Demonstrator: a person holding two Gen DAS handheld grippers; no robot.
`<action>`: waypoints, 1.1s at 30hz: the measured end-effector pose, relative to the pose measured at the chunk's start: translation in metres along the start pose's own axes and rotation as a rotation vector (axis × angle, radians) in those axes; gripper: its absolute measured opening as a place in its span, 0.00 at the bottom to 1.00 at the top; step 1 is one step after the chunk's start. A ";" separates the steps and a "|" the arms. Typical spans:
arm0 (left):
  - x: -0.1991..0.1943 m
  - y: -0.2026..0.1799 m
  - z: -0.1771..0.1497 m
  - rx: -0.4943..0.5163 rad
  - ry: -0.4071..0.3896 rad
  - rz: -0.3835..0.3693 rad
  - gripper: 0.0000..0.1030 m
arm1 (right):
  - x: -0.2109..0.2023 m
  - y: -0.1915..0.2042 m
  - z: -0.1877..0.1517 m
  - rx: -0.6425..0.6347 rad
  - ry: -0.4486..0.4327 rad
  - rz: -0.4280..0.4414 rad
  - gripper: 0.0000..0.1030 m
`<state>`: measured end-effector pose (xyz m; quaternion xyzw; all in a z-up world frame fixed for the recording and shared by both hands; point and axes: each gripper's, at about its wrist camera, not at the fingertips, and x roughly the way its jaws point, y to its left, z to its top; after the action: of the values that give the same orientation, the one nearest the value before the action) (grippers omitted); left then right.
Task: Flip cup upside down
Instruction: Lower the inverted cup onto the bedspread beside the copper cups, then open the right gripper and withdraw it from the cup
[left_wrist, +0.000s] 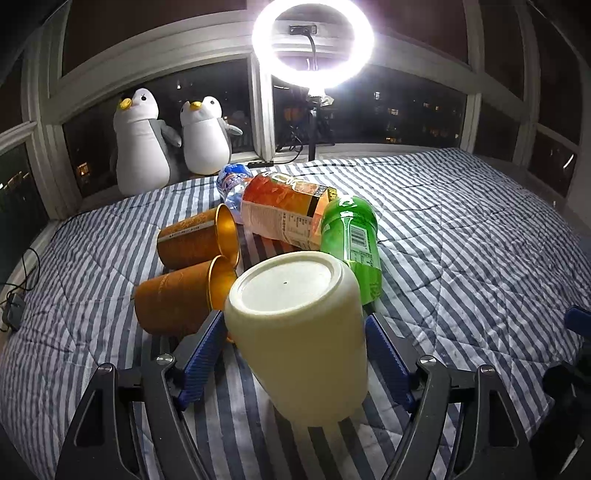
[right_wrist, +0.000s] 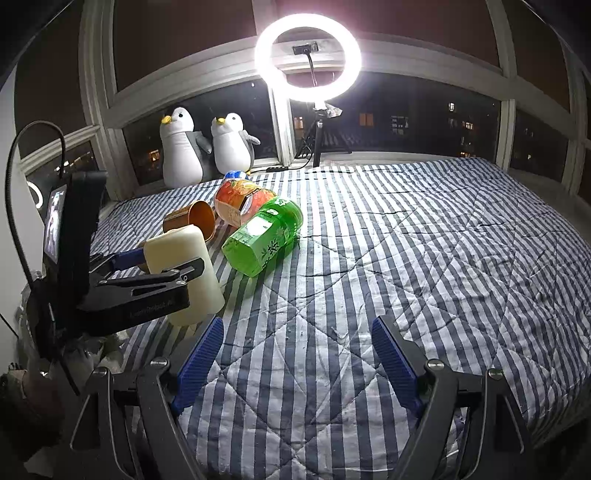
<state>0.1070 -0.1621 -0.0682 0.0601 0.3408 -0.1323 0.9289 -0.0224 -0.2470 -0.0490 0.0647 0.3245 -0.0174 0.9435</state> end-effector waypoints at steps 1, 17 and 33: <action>-0.001 0.001 -0.001 -0.002 0.005 -0.009 0.77 | 0.000 0.001 0.000 0.001 0.000 0.001 0.77; -0.009 -0.003 -0.016 0.020 0.014 -0.074 0.79 | 0.003 0.007 -0.001 -0.004 0.008 0.012 0.77; -0.059 0.035 -0.023 -0.070 -0.041 -0.054 0.95 | -0.002 0.019 0.003 -0.015 -0.038 0.031 0.77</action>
<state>0.0598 -0.1115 -0.0464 0.0157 0.3274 -0.1465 0.9333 -0.0206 -0.2284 -0.0439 0.0621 0.3058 -0.0015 0.9501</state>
